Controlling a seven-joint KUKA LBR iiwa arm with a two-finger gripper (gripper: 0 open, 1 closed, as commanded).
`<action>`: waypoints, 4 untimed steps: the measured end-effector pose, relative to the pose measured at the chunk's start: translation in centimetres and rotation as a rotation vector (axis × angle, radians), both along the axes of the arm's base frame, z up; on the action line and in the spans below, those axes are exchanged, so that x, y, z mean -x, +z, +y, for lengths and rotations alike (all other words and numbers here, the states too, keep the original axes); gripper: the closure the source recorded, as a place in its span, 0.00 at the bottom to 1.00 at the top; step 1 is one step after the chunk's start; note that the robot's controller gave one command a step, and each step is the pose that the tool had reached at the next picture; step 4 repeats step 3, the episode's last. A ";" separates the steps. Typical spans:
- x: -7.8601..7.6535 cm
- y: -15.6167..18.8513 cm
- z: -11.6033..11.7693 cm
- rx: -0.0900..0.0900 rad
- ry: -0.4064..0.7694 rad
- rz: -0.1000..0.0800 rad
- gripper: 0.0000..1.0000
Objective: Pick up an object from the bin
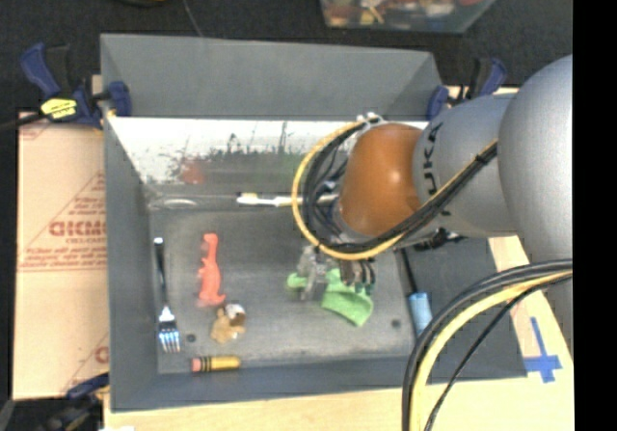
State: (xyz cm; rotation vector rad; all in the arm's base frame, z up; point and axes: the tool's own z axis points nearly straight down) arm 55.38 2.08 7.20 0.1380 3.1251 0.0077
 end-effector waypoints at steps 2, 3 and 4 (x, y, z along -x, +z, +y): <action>0.2 6.2 0.0 0.000 0.000 0.008 1.00; 0.1 9.1 -0.1 -0.001 0.000 0.005 1.00; 0.1 9.1 -0.1 -0.001 0.000 0.005 1.00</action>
Offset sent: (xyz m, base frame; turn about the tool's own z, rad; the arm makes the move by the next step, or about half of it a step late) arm -0.0027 -0.0003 0.0871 0.0004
